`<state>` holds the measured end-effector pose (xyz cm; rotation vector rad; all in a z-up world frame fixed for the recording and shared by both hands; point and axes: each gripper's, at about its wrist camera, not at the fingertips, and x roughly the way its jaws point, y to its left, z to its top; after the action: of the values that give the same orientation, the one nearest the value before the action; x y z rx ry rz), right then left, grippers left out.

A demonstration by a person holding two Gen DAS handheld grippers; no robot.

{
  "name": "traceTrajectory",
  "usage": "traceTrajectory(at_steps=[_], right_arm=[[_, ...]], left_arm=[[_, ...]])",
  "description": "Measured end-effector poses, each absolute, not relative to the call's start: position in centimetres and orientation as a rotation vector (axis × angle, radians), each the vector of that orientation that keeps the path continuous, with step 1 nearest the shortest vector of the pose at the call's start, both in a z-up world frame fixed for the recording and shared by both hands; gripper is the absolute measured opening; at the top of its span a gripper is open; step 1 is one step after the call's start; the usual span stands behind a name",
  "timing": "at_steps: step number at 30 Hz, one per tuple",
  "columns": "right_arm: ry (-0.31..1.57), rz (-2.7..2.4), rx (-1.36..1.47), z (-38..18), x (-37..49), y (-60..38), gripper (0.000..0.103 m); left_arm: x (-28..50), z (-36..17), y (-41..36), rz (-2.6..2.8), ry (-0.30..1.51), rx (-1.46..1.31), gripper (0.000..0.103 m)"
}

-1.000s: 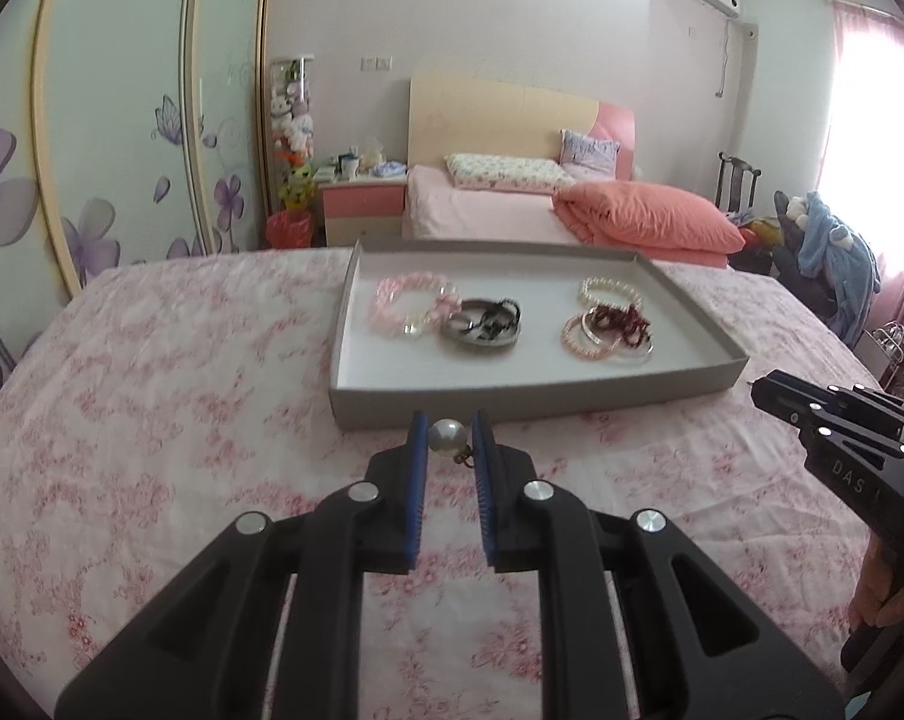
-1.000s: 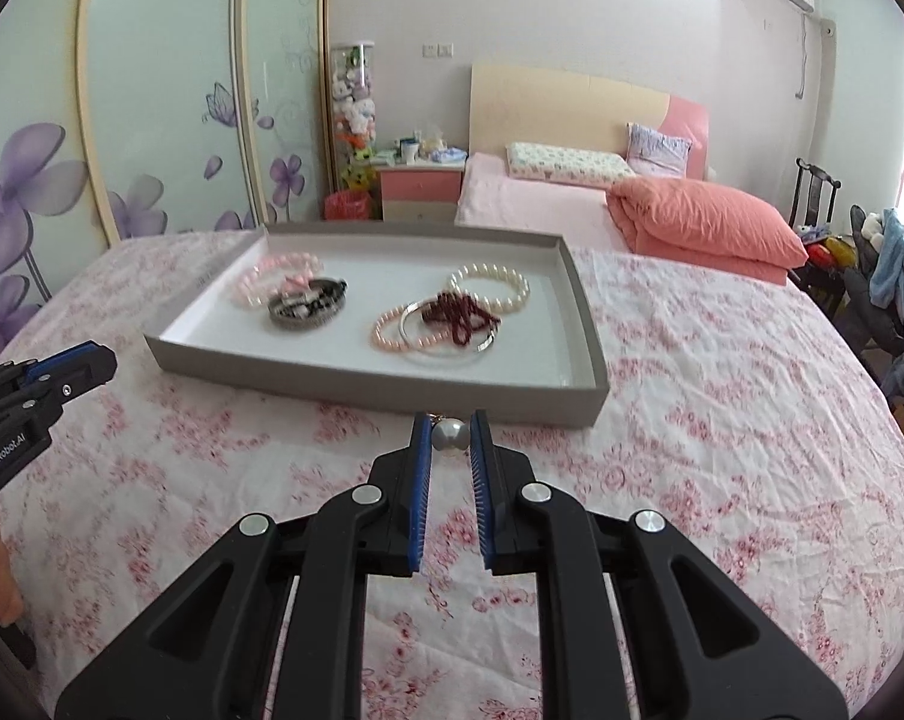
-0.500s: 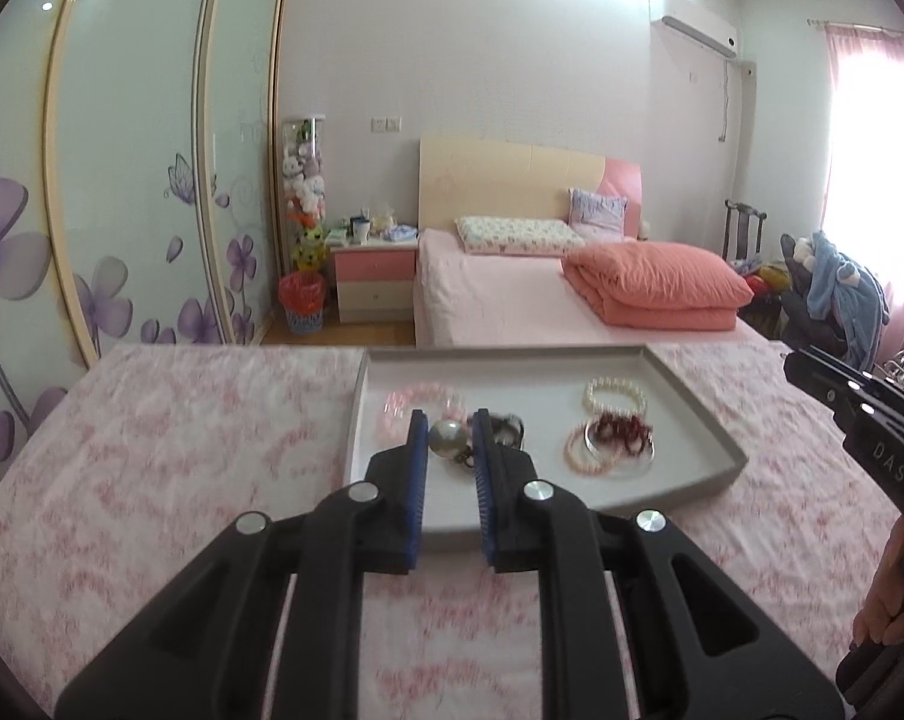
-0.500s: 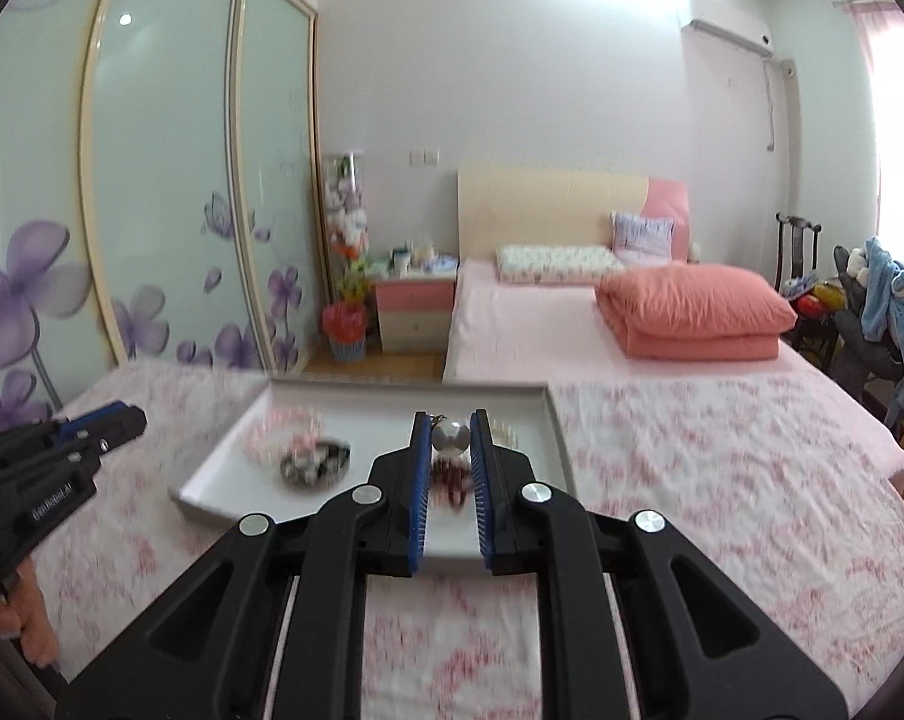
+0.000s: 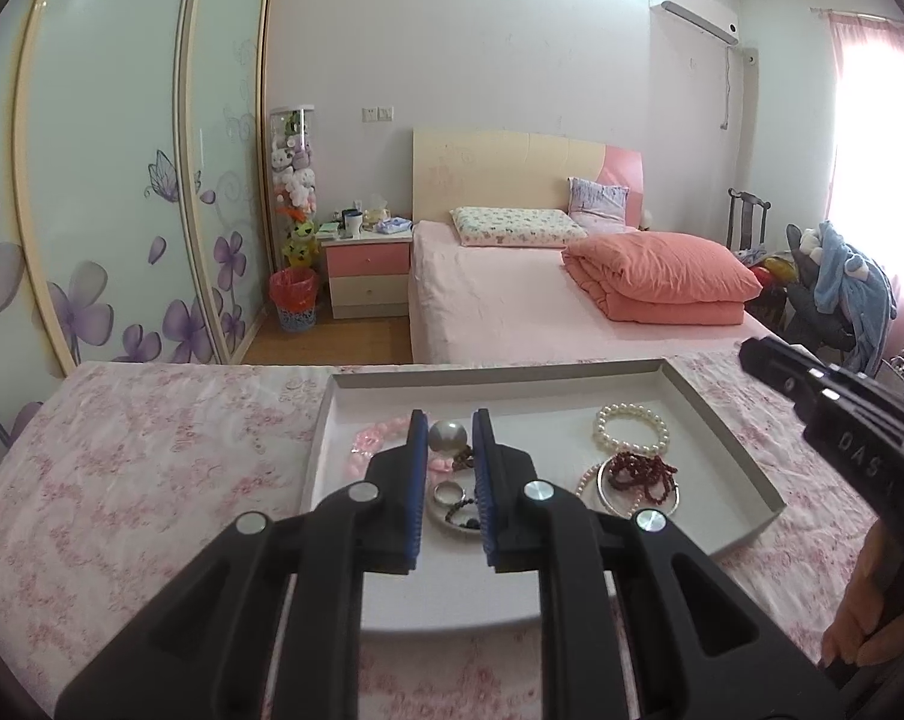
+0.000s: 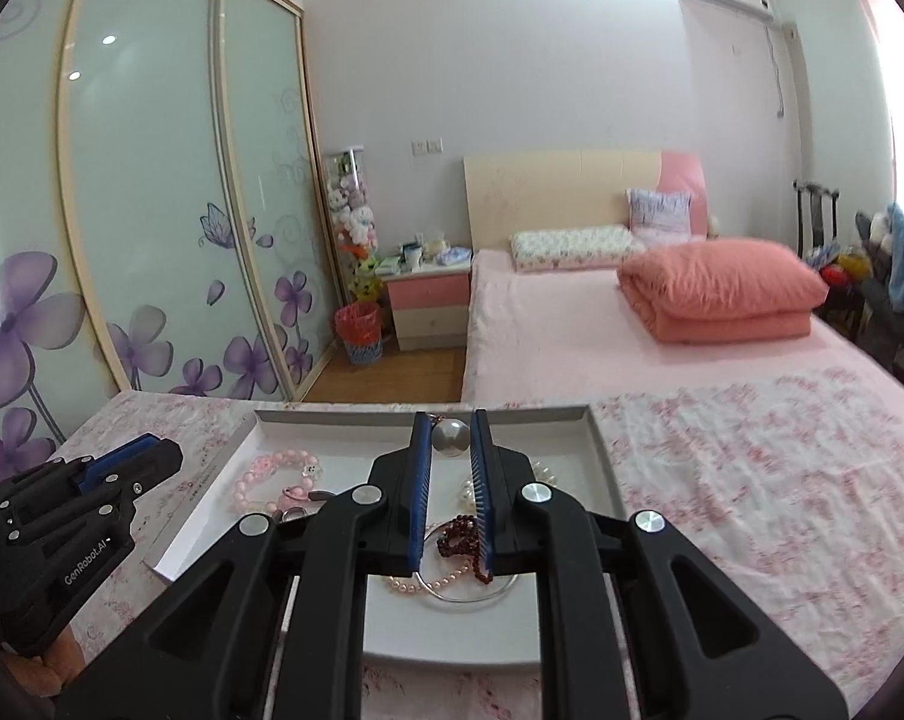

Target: Organize jewelry

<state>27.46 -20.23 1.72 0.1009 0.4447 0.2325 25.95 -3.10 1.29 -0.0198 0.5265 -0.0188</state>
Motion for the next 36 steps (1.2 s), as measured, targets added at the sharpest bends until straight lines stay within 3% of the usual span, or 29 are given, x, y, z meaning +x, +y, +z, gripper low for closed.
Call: traceTrajectory(at_steps=[11,13,14,15,25,31,36], right_arm=[[0.533,0.262,0.134,-0.3,30.4,-19.7,0.015],[0.545,0.266,0.138,-0.5,30.4,-19.8,0.023],[0.546,0.265,0.138,-0.4,30.4,-19.9,0.035],[0.542,0.262,0.139,-0.4,30.3,-19.9,0.045],[0.526,0.231,0.161,0.2,29.3,-21.0,0.047],[0.53,0.213,0.156,0.6,27.2,-21.8,0.058],[0.518,0.199,0.124,1.1,24.3,-22.0,0.078]], left_arm=[[29.1,-1.0,-3.2,-0.041,0.587,-0.037,0.016],[29.2,-1.2,-3.1,-0.043,0.592,-0.045,0.017],[29.3,-1.3,-3.1,-0.046,0.595,-0.047,0.018],[29.3,-1.3,-3.0,-0.047,0.597,-0.05,0.021],[28.3,-0.6,-0.2,-0.017,0.586,-0.141,0.04],[25.2,0.2,1.4,0.025,0.563,-0.141,0.056],[21.3,0.8,2.6,0.055,0.529,-0.134,0.074]])
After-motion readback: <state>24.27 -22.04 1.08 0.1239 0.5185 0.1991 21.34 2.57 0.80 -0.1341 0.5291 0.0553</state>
